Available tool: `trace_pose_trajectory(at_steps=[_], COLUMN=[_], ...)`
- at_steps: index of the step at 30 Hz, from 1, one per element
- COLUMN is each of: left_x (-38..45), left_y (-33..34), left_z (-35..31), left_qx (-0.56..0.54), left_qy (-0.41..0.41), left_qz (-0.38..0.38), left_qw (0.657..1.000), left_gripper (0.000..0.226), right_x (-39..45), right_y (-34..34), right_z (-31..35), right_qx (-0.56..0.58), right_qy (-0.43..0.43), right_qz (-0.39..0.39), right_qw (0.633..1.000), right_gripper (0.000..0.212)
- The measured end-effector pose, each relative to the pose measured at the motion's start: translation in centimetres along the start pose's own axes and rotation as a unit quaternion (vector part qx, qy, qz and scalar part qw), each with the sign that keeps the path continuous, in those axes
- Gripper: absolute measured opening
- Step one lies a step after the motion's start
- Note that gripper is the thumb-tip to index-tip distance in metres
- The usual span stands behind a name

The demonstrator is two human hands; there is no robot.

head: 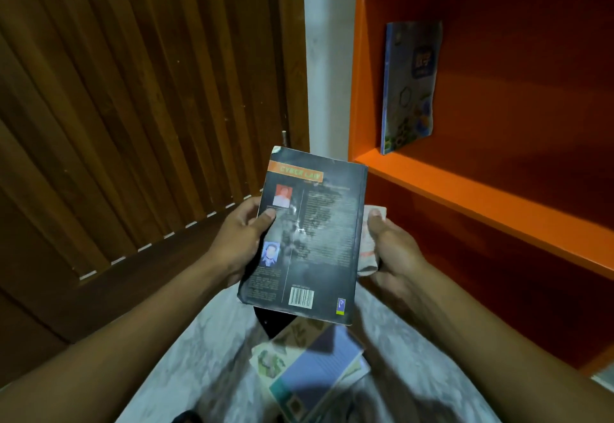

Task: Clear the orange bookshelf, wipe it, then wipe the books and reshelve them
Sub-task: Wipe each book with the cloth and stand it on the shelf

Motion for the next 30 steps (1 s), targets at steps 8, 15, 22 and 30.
trace_pose_trajectory(at_steps=[8, 15, 22, 30], left_x=[-0.8, -0.8, 0.8, 1.2], left_y=[1.2, 1.6, -2.1, -6.3], left_z=[-0.2, -0.6, -0.3, 0.0], left_qx=[0.085, 0.007, -0.067, -0.068], left_qy=[0.045, 0.024, -0.017, -0.038], left_qz=[0.028, -0.004, -0.119, -0.180], left_qw=[0.995, 1.000, 0.990, 0.981], left_gripper=[0.020, 0.024, 0.024, 0.025], right_x=[-3.3, -4.0, -6.9, -8.6], right_y=[-1.5, 3.1, 5.4, 5.5], right_z=[11.1, 6.6, -0.4, -4.0], right_qx=[-0.251, -0.452, -0.510, -0.495], right_qy=[-0.434, -0.487, -0.495, -0.435], right_qz=[-0.151, -0.022, 0.143, 0.278], right_qw=[0.852, 0.747, 0.689, 0.699], right_gripper=[0.019, 0.035, 0.037, 0.016])
Point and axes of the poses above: each hand's wrist, its own x-axis towards the middle knuckle, its own y-axis out of the palm, z = x × y, the point moved 10 cm from there along x, towards the middle knuckle, and after that the axes turned 8 degrees about -z, right-handed, at the moved point
